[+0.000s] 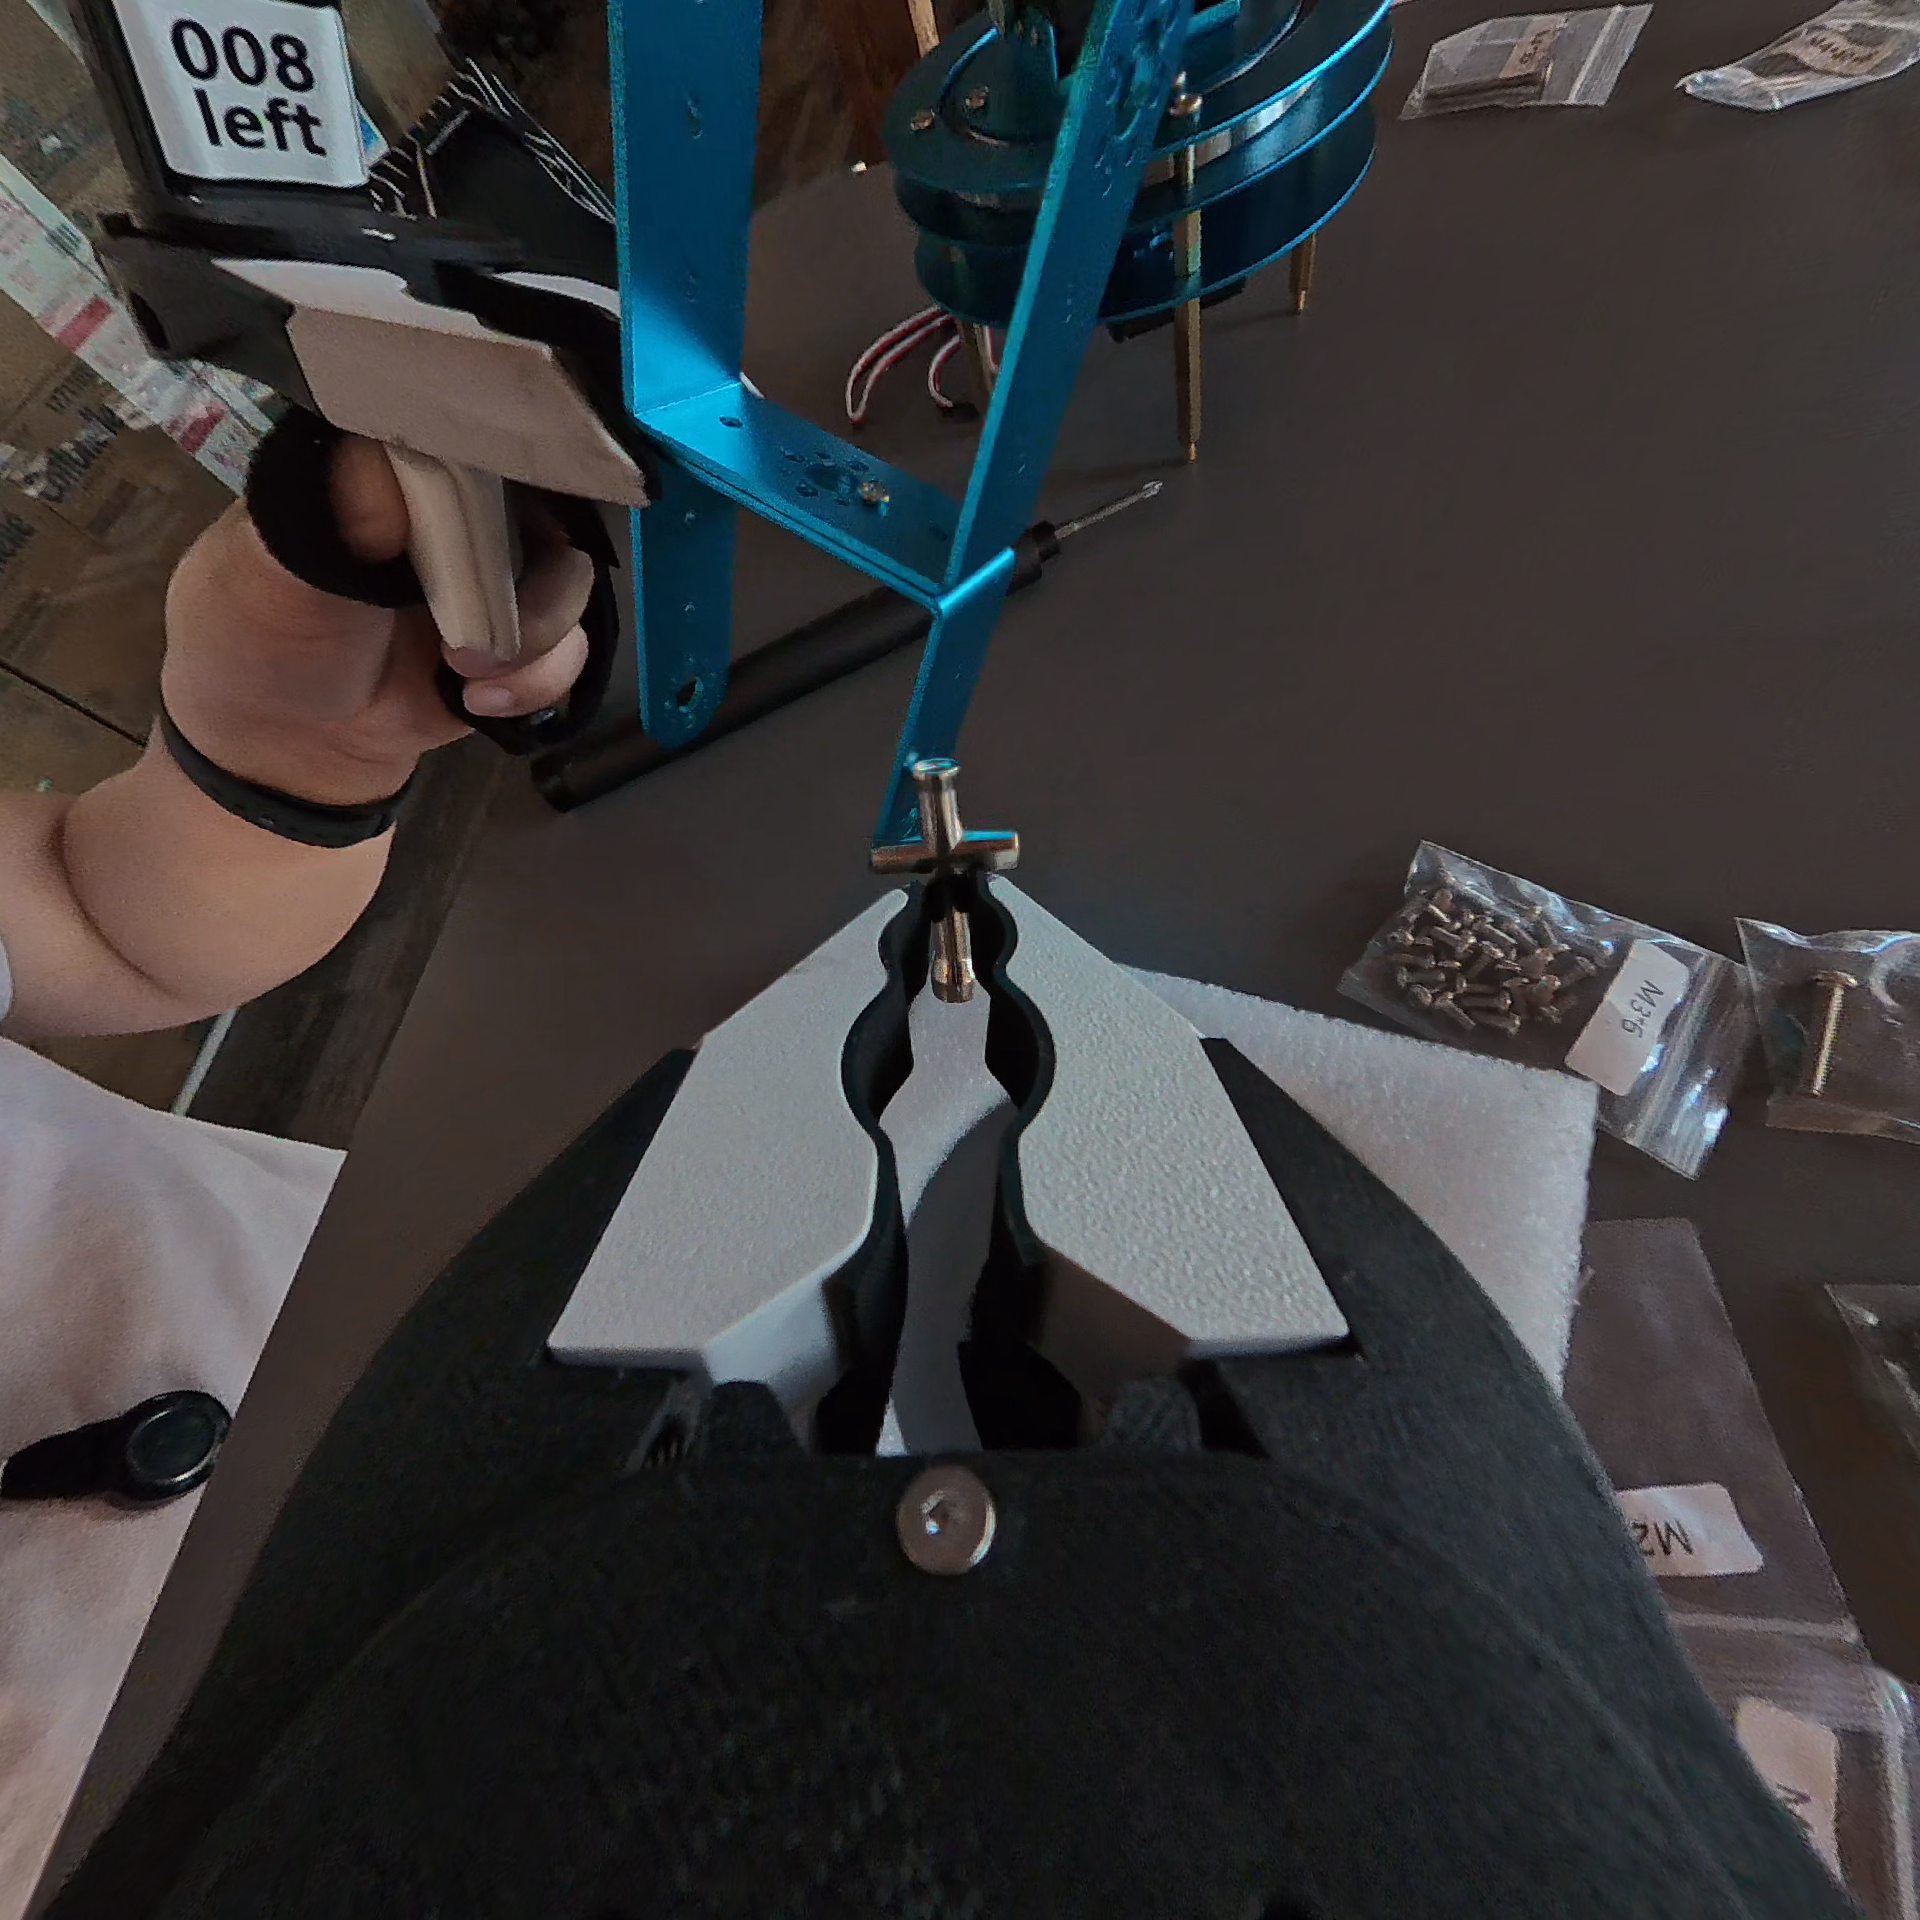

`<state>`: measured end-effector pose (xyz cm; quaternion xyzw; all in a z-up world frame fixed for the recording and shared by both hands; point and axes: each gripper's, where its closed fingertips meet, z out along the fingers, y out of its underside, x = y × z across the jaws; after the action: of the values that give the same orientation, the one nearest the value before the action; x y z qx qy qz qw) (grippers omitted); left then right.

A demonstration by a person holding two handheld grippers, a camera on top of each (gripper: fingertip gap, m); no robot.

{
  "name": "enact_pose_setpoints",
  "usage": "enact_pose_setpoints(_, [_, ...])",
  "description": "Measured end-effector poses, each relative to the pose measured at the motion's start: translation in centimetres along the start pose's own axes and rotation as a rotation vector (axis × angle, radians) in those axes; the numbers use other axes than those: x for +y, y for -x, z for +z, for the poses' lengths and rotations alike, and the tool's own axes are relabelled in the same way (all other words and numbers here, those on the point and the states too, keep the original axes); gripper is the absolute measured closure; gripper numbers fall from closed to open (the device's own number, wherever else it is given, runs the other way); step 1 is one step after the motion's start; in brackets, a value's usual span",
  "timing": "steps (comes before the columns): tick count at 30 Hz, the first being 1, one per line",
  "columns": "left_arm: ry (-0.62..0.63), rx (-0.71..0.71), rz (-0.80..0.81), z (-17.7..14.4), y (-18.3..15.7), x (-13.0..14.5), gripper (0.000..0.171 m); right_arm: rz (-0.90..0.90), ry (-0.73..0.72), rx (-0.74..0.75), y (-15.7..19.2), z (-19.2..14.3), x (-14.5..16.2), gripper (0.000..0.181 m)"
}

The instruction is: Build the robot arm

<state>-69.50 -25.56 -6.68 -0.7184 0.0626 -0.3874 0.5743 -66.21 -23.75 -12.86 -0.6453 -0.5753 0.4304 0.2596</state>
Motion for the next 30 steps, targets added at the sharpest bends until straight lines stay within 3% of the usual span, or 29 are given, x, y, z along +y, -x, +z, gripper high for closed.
enact_pose_setpoints(8, [-0.009,-0.021,0.002,0.0,0.3,0.0,0.147,-0.023,0.04,0.02,0.0,-0.1,0.5,0.174])
enact_pose_setpoints(20, [-0.003,0.011,-0.082,1.2,0.2,0.3,0.148,-0.027,-0.022,-0.059,0.6,-0.7,0.1,0.174])
enact_pose_setpoints(30, [0.004,0.015,-0.08,2.3,-0.4,-0.2,0.148,-0.074,0.074,0.007,0.1,-1.5,0.9,0.173])
